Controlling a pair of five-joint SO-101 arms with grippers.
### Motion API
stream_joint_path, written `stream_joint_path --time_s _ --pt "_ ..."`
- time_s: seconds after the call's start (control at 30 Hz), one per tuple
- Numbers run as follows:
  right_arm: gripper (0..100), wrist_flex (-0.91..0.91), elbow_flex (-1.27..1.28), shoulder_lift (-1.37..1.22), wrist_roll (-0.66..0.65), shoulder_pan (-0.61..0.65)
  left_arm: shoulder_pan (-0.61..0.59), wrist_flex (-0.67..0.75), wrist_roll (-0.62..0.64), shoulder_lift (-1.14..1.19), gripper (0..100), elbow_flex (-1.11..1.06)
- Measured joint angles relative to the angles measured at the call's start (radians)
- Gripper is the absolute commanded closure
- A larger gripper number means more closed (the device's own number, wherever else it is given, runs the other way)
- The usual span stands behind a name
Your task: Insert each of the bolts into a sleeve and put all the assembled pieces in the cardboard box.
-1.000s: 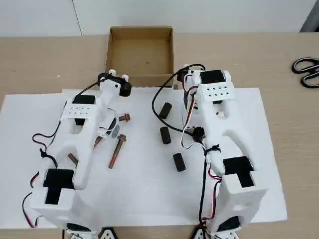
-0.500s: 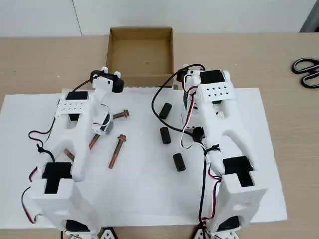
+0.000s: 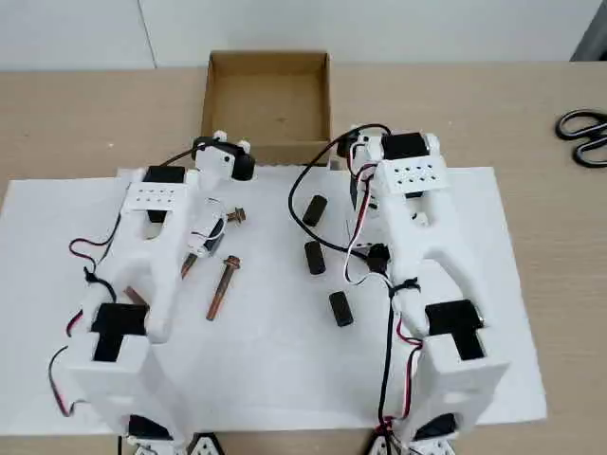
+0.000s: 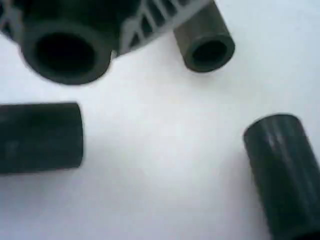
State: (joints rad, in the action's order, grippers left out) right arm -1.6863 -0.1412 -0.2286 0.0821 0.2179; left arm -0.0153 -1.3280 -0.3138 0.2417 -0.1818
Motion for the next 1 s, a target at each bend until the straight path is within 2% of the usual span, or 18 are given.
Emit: stream_joint_path --time_s 0.3,0.43,0.57,0.8,1.0 --pt "99.6 -0.011 0.0 0.23 0.0 0.0 0.081 -0.173 0.014 -0.358 99 -0.002" --pt "99.6 -0.011 0.068 0.367 0.0 0.0 0.091 -0.276 0.035 -0.402 99 -0.002" --pt "99.6 -0.011 0.218 0.54 0.0 0.0 0.091 -0.373 0.112 -0.414 99 -0.002" --pt "99.6 0.038 0.493 0.957 0.0 0.009 0.109 -0.385 0.138 -0.586 99 -0.002" --pt "99.6 0.172 0.7 1.212 0.0 0.008 0.187 -0.249 0.175 -0.83 99 -0.15"
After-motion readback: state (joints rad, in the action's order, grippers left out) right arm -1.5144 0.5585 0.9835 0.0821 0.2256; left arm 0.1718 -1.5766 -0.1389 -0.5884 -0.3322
